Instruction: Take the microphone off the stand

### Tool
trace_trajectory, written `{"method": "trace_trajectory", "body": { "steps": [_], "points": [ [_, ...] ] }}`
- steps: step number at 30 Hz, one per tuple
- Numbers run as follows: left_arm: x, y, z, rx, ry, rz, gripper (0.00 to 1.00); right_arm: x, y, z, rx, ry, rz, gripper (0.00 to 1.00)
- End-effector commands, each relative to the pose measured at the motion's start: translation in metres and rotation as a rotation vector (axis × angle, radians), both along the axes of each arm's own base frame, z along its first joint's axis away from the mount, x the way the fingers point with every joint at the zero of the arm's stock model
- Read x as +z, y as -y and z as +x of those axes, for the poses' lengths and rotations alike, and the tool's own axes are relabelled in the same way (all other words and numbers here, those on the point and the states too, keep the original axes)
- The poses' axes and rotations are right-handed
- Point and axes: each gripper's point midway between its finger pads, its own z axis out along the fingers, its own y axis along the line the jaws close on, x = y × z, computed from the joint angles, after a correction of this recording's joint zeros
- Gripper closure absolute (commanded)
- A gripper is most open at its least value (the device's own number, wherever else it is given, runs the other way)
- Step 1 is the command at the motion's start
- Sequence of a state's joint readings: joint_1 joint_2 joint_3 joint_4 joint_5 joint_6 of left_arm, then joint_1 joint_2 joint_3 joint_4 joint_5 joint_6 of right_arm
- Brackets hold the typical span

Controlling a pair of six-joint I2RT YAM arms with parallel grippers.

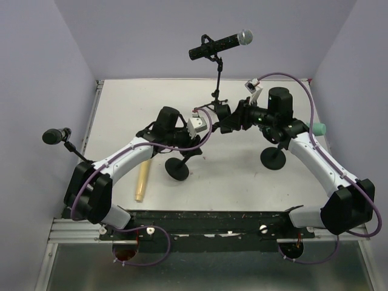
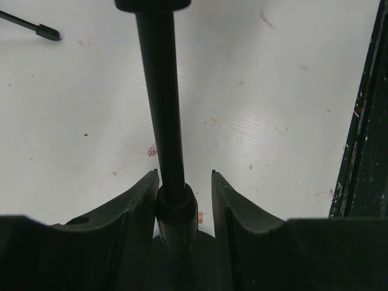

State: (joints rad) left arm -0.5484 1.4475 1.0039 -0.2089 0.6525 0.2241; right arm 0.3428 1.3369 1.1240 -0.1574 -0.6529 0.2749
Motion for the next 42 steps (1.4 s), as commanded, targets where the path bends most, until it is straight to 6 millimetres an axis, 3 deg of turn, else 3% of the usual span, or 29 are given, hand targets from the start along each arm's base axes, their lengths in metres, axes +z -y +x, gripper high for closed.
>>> {"method": "trace_trajectory", "body": {
  "steps": [1,4,7,8,9,12,15,16,18,20,25,32,42],
  "points": [
    [-0.007,0.004,-0.037,-0.216,-0.085,-0.010,0.55,0.022,-0.002,-0.003,0.042,0.095,0.019,0.99],
    [-0.012,0.002,-0.031,-0.196,-0.052,0.014,0.70,0.030,-0.002,0.000,0.040,0.119,0.014,0.99],
    [-0.007,0.003,-0.005,-0.043,0.019,-0.004,0.96,0.038,0.004,0.009,-0.025,0.109,0.007,0.99],
    [-0.002,-0.001,0.013,0.087,0.079,0.002,1.00,0.042,0.006,0.014,-0.065,0.101,0.006,0.99],
    [0.004,-0.003,0.027,0.196,0.146,-0.013,1.00,0.044,0.009,0.017,-0.102,0.081,0.009,0.99],
    [0.030,-0.001,0.042,0.383,0.350,-0.031,1.00,0.051,0.013,0.023,-0.163,0.047,0.016,0.99],
    [0.041,0.020,0.032,0.340,0.320,-0.072,1.00,0.055,0.012,0.022,-0.136,0.069,0.004,0.99],
    [0.041,0.023,0.030,0.333,0.283,-0.073,0.93,0.058,0.012,0.023,-0.127,0.090,-0.003,0.99],
    [0.039,0.029,0.025,0.297,0.242,-0.058,0.65,0.065,0.012,0.024,-0.115,0.130,-0.015,0.99],
    [0.038,0.030,0.019,0.264,0.236,-0.057,0.44,0.074,0.013,0.024,-0.103,0.174,-0.031,0.99],
    [0.041,0.026,0.002,0.190,0.221,-0.050,0.27,0.082,0.017,0.022,-0.082,0.256,-0.076,0.99],
    [0.055,0.023,-0.032,0.088,0.113,-0.094,0.27,0.092,0.013,0.010,0.050,0.372,-0.193,0.99],
    [0.065,0.007,-0.021,0.139,0.115,-0.123,0.28,0.069,0.000,-0.002,0.182,0.402,-0.350,0.99]
  ]
}}
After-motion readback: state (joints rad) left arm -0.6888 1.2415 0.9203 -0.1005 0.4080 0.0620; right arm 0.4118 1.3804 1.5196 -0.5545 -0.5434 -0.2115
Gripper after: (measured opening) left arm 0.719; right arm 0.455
